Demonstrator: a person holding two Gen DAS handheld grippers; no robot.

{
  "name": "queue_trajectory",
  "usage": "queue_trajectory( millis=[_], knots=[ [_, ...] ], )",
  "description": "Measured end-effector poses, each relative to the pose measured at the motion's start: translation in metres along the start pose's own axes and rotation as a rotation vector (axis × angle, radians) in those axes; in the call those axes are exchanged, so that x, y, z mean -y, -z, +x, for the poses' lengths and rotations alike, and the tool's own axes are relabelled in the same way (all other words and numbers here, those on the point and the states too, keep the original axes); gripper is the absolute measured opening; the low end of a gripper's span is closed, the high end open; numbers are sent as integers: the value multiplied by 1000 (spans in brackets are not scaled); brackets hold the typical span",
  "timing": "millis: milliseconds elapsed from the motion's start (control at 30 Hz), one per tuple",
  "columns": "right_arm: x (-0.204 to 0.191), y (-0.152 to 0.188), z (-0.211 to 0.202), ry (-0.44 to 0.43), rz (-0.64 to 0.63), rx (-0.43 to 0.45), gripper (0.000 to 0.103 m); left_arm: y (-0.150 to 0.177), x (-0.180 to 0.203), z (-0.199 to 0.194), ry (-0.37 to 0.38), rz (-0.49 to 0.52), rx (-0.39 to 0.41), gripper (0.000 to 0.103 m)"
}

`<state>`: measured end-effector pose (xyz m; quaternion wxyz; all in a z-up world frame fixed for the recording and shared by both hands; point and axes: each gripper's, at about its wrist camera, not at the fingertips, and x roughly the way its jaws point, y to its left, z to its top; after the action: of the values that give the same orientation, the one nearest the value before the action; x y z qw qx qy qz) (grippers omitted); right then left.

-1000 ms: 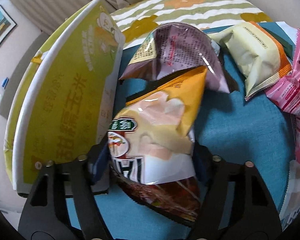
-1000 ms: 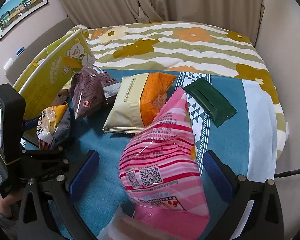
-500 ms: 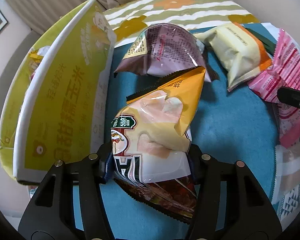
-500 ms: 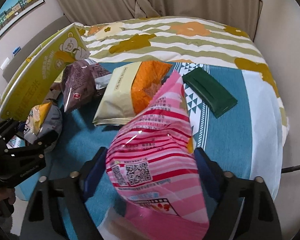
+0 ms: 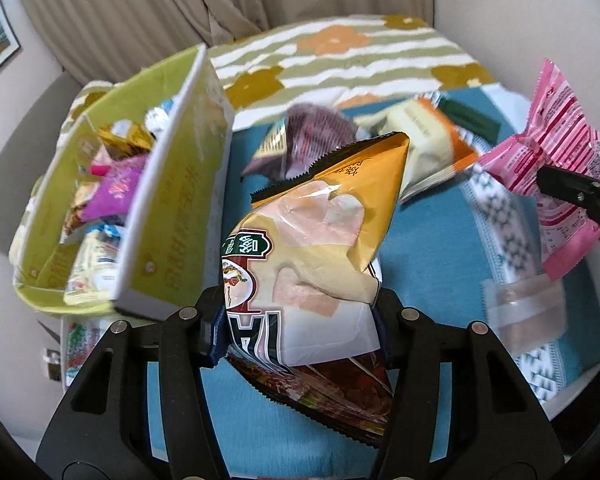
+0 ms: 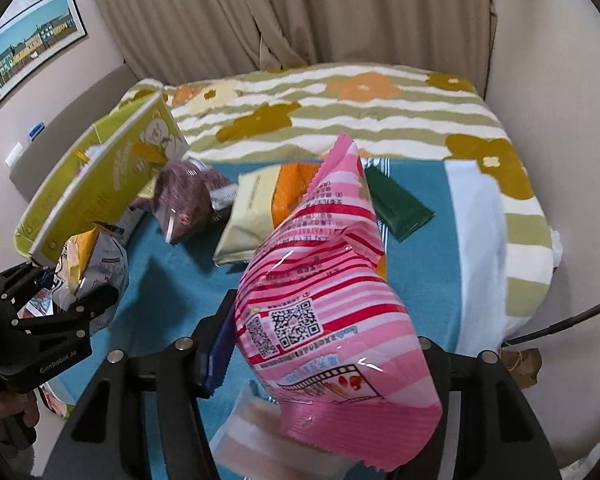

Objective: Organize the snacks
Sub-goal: 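Drop the orange-white bag into the box with the left tool while the right tool lowers the pink bag in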

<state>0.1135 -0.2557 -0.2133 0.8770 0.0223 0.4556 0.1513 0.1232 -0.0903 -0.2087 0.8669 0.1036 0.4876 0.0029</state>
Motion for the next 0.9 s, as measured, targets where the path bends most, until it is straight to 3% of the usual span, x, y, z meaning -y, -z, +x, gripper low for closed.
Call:
queue_trajectory(
  millis=[233,433,633,900],
  knots=[
    [-15,-9,-47,-14,1,77,56,-15,-11,-62,27,-9,106,51],
    [-40,-22,-84,-42,-8,144,56,-33,-47,-100,76,-62,178,51],
    [-82,-39,-98,-86,-31,192,56,-47,-104,-113,60,-91,223,51],
    [-163,-81,-71,-161,-49,212,56,-57,-204,-91,23,-147,203,51]
  ],
)
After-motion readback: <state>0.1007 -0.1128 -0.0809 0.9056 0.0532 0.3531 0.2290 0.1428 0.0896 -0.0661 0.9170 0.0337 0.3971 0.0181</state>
